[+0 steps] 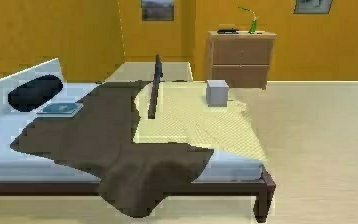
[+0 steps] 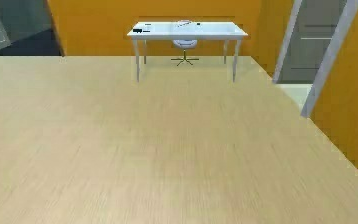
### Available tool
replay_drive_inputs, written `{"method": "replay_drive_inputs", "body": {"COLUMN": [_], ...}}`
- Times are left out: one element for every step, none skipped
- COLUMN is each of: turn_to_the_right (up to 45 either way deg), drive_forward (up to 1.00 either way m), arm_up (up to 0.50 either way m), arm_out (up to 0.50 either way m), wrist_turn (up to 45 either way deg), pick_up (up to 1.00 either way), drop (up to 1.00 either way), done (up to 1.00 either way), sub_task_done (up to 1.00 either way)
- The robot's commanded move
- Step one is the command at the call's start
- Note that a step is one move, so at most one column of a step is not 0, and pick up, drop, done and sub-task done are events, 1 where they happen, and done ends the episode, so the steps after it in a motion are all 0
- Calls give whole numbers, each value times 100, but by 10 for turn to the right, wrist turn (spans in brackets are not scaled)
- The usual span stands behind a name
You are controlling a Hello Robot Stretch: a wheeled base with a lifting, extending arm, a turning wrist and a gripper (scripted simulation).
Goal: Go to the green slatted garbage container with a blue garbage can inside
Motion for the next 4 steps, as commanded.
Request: {"method": "replay_drive_inputs", "body": {"turn_to_the_right": [450,450,210,0], "drive_forward": [0,0,0,100], "arm_up": [0,0,0,0], "arm_out": [0,0,0,0], "wrist_turn": [0,0,0,0], "pick_up": [0,0,0,0], "drop": [0,0,0,0], "done": [0,0,0,0], "sub_task_done": [0,0,0,0]}}
